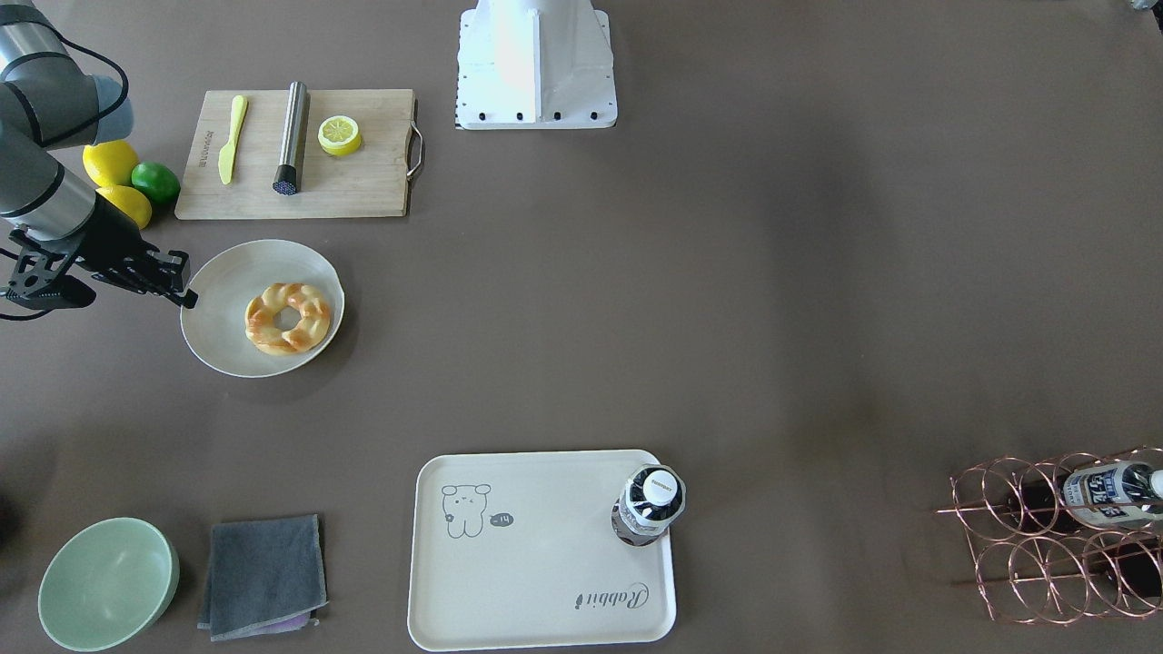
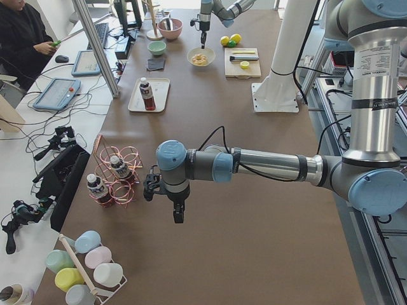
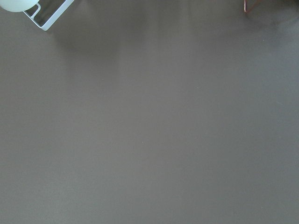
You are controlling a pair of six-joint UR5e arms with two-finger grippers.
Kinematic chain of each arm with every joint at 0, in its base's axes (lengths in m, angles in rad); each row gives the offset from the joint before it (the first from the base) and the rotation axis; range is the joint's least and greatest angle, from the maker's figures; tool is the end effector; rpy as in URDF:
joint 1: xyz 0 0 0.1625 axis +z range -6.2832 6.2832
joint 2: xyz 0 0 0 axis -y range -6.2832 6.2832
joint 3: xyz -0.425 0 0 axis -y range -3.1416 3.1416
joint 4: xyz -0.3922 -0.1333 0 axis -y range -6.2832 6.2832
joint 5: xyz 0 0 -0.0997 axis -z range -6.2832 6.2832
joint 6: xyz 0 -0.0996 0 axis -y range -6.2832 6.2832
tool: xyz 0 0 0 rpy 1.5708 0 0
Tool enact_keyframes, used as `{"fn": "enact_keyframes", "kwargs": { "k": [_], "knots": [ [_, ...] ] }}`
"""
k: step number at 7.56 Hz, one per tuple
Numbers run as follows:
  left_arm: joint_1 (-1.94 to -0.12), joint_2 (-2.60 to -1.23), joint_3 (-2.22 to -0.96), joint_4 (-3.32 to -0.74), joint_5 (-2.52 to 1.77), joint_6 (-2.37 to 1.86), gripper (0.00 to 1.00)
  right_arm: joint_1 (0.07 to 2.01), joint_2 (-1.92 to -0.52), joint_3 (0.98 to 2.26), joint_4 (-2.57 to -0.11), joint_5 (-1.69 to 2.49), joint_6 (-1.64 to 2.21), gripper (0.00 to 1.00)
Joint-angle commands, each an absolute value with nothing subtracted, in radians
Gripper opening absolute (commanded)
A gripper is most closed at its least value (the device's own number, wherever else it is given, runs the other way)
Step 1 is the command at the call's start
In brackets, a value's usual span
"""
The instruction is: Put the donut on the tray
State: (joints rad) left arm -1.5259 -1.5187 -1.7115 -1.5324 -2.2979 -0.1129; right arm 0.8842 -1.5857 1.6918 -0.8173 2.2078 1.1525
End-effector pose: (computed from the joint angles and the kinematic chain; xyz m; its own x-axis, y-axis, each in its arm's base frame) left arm -0.0459 -0.4744 0.6215 0.7452 -0.0460 -0.6653 0.0394 0.9989 -0.0249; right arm -0.2656 -0.4409 0.5227 0.5146 0.1128 0.8500 -0.1390 0.9892 -0.0470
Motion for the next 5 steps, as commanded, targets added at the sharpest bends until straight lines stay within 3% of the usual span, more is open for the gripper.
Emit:
{"fn": "enact_keyframes", "kwargs": {
  "k": [1,3,5],
  "knots": [
    [-1.529,-1.519,-1.712,-1.532,-2.298,-0.112,0.98,1.038,-1.563,1.697,-0.761,2.392,1.215,0.00],
    [-1.531,-1.519,-1.713,-1.532,-2.298,-0.114,0.98,1.063,-1.508,1.674,-0.762,2.413,1.215,0.00],
    [-1.531,-1.525,-1.712,-1.532,-2.298,-0.115,0.98,1.048,-1.342,1.561,-0.767,2.392,1.250,0.00]
  ]
}}
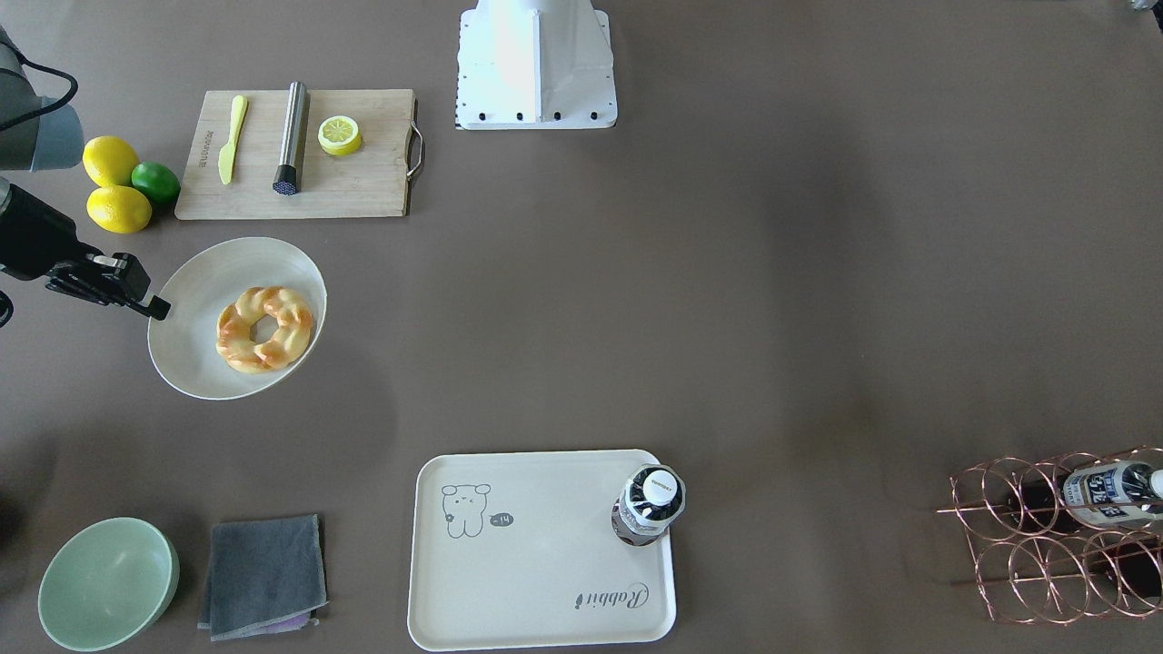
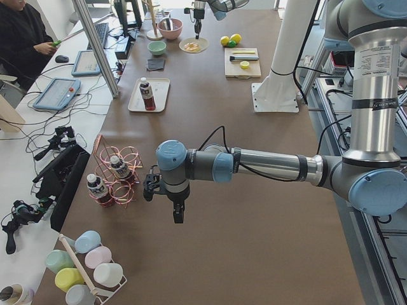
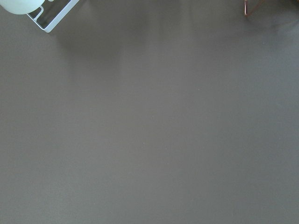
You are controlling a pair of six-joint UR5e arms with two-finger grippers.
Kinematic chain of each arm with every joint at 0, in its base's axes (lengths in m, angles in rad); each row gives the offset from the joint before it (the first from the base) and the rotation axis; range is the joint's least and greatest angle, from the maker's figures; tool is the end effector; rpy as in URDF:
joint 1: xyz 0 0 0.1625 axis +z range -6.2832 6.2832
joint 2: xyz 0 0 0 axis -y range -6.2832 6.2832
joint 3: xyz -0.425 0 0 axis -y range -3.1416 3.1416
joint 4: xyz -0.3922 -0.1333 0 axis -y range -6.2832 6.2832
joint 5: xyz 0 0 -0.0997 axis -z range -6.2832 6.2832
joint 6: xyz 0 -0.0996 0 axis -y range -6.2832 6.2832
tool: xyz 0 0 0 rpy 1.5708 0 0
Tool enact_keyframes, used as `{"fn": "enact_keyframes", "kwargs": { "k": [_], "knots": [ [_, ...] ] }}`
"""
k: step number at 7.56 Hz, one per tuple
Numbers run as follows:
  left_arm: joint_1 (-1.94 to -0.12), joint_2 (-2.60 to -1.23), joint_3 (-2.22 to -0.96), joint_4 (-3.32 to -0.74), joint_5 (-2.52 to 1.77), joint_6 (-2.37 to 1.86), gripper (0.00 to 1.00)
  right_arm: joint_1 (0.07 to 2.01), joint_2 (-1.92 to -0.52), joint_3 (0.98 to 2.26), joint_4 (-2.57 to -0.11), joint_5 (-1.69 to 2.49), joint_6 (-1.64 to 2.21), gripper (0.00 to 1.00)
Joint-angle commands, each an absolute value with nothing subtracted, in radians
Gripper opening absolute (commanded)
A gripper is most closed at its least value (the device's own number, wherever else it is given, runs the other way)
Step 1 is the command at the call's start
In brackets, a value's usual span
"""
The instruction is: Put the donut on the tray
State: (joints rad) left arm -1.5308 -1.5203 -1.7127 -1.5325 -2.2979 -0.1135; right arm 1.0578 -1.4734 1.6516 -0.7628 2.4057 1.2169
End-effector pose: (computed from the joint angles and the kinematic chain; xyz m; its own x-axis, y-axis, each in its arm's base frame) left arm -0.0481 -0.4749 0.6202 0.7448 -0.0483 -0.6655 0.0447 0.9987 -0.0224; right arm -0.2123 -0.4980 0.4697 0.3516 0.1502 0.9240 -0.1702 0.9809 -0.0947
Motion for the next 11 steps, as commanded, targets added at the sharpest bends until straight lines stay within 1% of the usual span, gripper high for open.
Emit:
{"fn": "enact_keyframes", "kwargs": {
  "k": [1,3,4,5,7,9,11],
  "knots": [
    [-1.529,-1.528,-1.712,-1.532,-2.298,-0.114,0.98,1.023,-1.216,1.460,-0.769,2.335,1.291,0.00],
    [-1.529,-1.531,-1.712,-1.532,-2.299,-0.118,0.98,1.000,-1.000,1.236,-0.793,2.275,1.310,0.00],
    [-1.529,-1.532,-1.712,-1.532,-2.299,-0.121,0.98,0.976,-0.894,1.179,-0.890,2.219,1.307,0.00],
    [-1.529,-1.534,-1.709,-1.532,-2.301,-0.117,0.98,0.960,-0.800,1.108,-0.938,2.191,1.307,0.00],
    [-1.529,-1.531,-1.712,-1.532,-2.304,-0.123,0.98,0.925,-0.637,0.927,-0.936,2.145,1.308,0.00],
    [-1.529,-1.534,-1.712,-1.532,-2.306,-0.123,0.98,0.873,-0.612,0.899,-0.931,2.112,1.310,0.00],
    [-1.528,-1.545,-1.710,-1.532,-2.304,-0.124,0.98,0.844,-0.612,0.827,-0.815,2.071,1.340,0.00]
  ]
}}
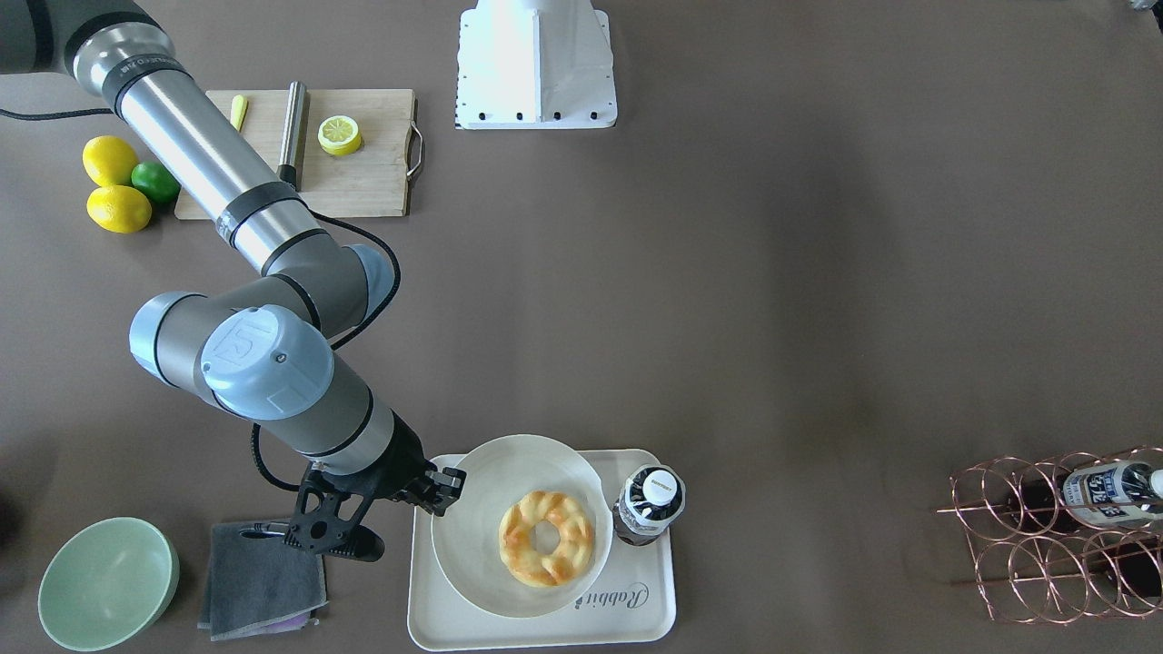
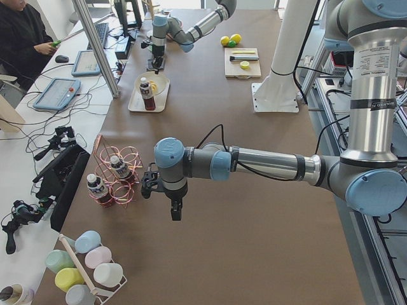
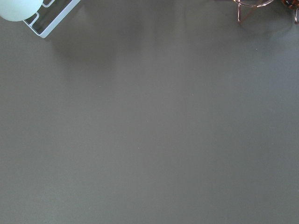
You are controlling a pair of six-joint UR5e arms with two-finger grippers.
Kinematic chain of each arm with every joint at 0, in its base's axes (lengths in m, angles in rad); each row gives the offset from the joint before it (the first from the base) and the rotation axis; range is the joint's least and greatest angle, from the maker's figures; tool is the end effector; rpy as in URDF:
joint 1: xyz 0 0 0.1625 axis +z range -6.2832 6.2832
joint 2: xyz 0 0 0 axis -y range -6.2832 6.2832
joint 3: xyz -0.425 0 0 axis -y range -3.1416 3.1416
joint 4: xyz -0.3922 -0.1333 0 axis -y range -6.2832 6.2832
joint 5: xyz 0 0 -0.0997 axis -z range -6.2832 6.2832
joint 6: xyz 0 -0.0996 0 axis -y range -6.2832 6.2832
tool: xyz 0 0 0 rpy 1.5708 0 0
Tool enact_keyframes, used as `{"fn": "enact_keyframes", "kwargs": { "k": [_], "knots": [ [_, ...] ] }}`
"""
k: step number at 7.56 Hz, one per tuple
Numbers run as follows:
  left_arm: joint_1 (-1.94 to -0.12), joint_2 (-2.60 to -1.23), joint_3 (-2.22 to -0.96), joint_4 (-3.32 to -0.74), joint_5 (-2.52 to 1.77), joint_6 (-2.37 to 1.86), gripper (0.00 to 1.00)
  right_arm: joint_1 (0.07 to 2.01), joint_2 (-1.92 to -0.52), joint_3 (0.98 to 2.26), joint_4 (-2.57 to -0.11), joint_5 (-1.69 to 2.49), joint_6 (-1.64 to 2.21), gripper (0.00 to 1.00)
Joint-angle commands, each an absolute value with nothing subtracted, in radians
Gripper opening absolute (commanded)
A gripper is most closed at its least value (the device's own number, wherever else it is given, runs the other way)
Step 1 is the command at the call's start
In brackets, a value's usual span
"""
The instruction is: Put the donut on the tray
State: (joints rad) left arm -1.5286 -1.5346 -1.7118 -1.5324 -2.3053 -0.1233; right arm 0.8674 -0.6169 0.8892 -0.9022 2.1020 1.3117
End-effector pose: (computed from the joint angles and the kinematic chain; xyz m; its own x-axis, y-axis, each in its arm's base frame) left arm -0.0463 -0.4814 0.6133 0.7392 -0.0474 -0.6718 0.0492 0.9987 -0.0164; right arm -0.4882 -0.7038 0.2729 0.4689 0.2114 0.8576 -0.2821 0.9559 -0.0814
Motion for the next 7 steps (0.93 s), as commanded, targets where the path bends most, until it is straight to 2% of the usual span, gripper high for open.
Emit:
{"fn": "enact_keyframes", "kwargs": {
  "k": [1,4,5,7],
  "knots": [
    [-1.528,-1.551,-1.709,-1.532,-2.303,-0.124,0.98,0.850,-0.612,0.818,-0.815,2.066,1.342,0.00],
    [-1.528,-1.557,-1.709,-1.531,-2.303,-0.124,0.98,0.857,-0.612,0.811,-0.816,2.046,1.345,0.00],
    [-1.526,-1.559,-1.709,-1.531,-2.303,-0.126,0.98,0.857,-0.612,0.811,-0.818,2.039,1.347,0.99],
    [-1.528,-1.557,-1.712,-1.531,-2.304,-0.126,0.98,0.861,-0.612,0.813,-0.818,2.037,1.351,1.00]
  ]
}}
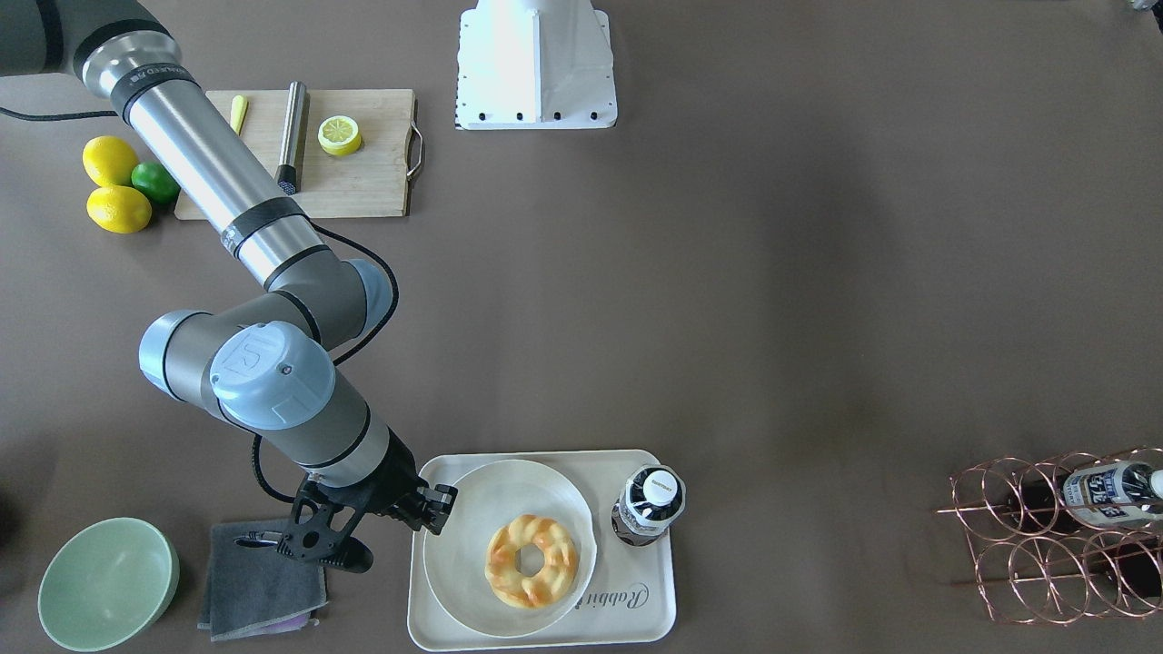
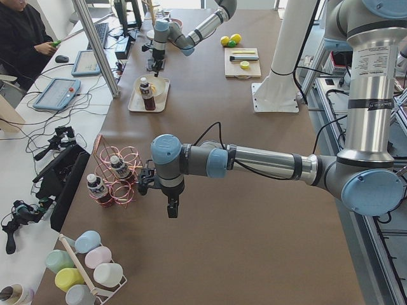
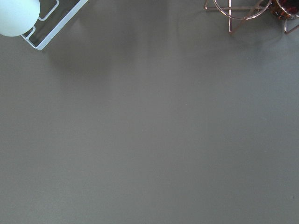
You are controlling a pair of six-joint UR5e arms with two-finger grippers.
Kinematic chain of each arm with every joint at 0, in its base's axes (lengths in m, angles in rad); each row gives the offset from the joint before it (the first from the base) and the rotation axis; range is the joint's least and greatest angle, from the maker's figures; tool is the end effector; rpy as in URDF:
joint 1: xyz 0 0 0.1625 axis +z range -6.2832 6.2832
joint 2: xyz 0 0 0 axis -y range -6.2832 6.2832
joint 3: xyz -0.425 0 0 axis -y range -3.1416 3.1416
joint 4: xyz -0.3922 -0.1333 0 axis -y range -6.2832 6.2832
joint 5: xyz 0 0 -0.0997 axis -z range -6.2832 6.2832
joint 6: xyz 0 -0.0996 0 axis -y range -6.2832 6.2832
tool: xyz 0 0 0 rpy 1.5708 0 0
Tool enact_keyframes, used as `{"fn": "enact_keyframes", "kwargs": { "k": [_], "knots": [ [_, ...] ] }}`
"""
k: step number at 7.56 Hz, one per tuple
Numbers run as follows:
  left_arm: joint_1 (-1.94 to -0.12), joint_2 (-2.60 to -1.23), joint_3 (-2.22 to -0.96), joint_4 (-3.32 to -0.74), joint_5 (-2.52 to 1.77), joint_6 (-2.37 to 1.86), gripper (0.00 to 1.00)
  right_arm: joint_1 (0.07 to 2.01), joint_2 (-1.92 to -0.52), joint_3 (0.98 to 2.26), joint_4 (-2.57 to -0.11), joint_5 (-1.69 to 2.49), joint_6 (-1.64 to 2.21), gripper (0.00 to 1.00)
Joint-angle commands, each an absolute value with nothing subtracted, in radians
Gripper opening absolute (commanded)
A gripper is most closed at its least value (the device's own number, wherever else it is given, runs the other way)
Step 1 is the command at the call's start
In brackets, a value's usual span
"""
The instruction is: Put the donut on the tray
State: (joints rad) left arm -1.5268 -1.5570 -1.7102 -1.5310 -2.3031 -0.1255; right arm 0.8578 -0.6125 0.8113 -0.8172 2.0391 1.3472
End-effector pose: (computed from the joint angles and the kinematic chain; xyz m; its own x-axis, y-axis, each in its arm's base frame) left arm -0.0451 -0.4914 0.6036 0.7401 -0.0353 -0.6716 0.0492 0.9988 0.0017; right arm -0.4973 -0.7101 0.2997 0.4661 0.2365 0.8525 -0.3395 0.9377 -0.0745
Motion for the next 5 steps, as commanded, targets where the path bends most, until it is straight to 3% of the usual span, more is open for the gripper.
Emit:
{"fn": "enact_keyframes", "kwargs": {
  "k": [1,3,5],
  "knots": [
    [-1.526,-1.557,-1.713,-1.531,-2.304,-0.126,0.98,0.862,-0.612,0.830,-0.819,2.042,1.356,1.00],
    [-1.526,-1.557,-1.712,-1.531,-2.304,-0.127,0.98,0.874,-0.621,0.915,-0.878,2.051,1.368,1.00],
    [-1.526,-1.557,-1.712,-1.531,-2.304,-0.129,0.98,0.954,-0.681,1.125,-1.082,2.191,1.333,1.00]
  ]
}}
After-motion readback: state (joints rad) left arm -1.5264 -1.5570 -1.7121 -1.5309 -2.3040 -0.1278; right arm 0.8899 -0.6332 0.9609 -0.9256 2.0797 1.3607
